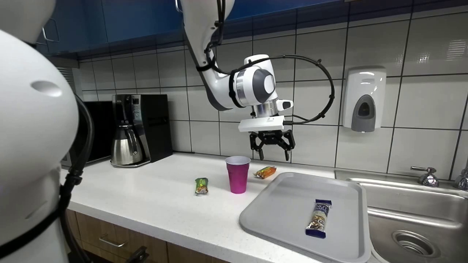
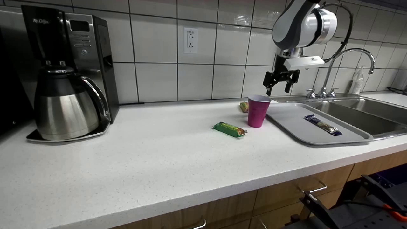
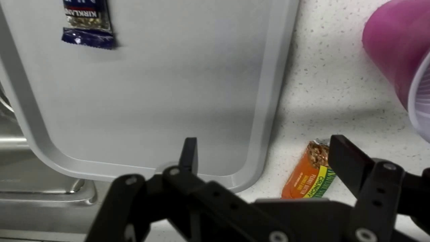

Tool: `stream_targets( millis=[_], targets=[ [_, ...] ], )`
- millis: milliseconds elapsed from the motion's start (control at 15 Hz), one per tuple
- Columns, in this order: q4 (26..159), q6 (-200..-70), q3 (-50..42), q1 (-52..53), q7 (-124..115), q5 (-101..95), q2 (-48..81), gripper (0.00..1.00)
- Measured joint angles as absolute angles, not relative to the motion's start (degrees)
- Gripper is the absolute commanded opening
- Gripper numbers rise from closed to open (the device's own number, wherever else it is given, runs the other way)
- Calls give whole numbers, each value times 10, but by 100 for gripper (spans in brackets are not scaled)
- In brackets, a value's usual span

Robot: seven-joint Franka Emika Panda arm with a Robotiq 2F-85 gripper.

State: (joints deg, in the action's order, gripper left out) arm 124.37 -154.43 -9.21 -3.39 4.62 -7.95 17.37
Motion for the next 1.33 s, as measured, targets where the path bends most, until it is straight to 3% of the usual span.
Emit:
stream_targets(
  millis=[1333],
  targets=[
    [1273, -1545, -123, -105, 48, -71, 188, 100]
  ],
)
